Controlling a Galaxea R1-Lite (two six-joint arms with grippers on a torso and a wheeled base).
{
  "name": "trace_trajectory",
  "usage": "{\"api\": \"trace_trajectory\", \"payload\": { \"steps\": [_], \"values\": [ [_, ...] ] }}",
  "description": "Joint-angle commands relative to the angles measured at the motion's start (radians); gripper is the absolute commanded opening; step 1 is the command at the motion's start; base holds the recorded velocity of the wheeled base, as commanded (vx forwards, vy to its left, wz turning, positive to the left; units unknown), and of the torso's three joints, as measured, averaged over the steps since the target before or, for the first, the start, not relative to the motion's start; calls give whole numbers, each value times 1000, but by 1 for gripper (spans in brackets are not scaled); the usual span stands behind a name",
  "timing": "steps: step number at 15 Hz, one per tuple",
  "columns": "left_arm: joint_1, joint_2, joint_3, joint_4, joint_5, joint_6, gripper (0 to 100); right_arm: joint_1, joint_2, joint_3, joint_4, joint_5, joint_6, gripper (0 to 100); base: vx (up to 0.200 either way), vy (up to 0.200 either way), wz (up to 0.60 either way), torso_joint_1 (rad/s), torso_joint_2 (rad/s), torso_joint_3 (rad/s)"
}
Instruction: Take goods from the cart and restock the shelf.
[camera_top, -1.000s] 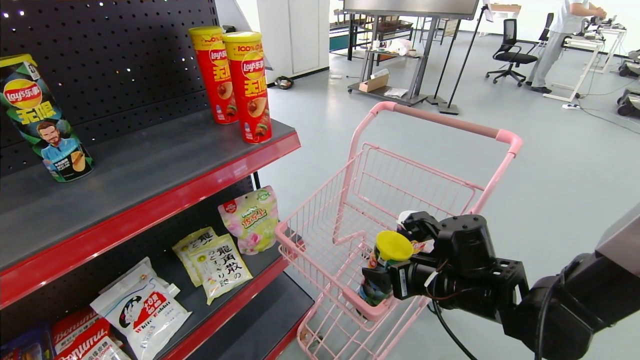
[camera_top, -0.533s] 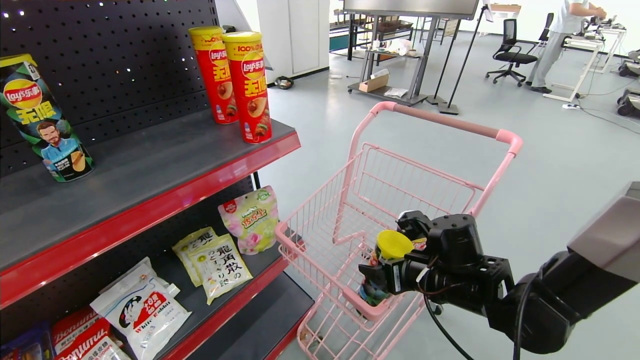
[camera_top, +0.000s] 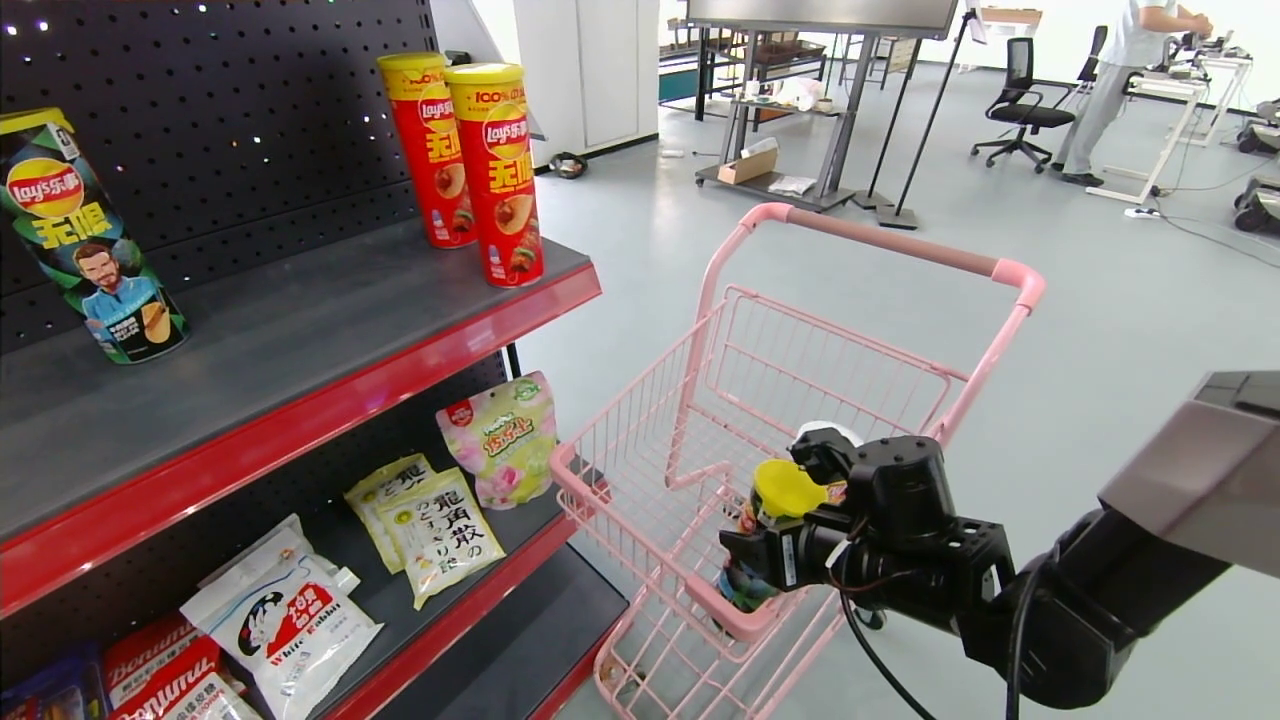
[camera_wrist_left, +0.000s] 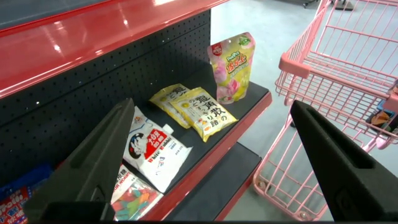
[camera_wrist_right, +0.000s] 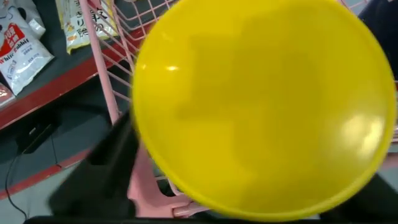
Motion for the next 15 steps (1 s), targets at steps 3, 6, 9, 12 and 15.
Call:
{"api": "trace_trajectory", "payload": {
  "steps": [3, 6, 9, 12, 15],
  "values": [
    [0, 0, 0, 0, 0, 0, 100, 12, 10, -1, -1, 2, 4, 0, 0, 0, 0, 0, 0, 0],
    [0, 0, 0, 0, 0, 0, 100, 27, -6, 0, -2, -10, 7, 0, 0, 0, 0, 0, 0, 0],
    [0, 0, 0, 0, 0, 0, 100, 73, -150, -69, 8, -59, 1, 0, 0, 0, 0, 0, 0, 0],
    [0, 0, 0, 0, 0, 0, 100, 85, -231, -96, 18, -134, -45, 0, 0, 0, 0, 0, 0, 0],
    [0, 0, 0, 0, 0, 1, 100, 81, -325, -113, 19, -137, -158, 0, 0, 0, 0, 0, 0, 0]
  ]
}}
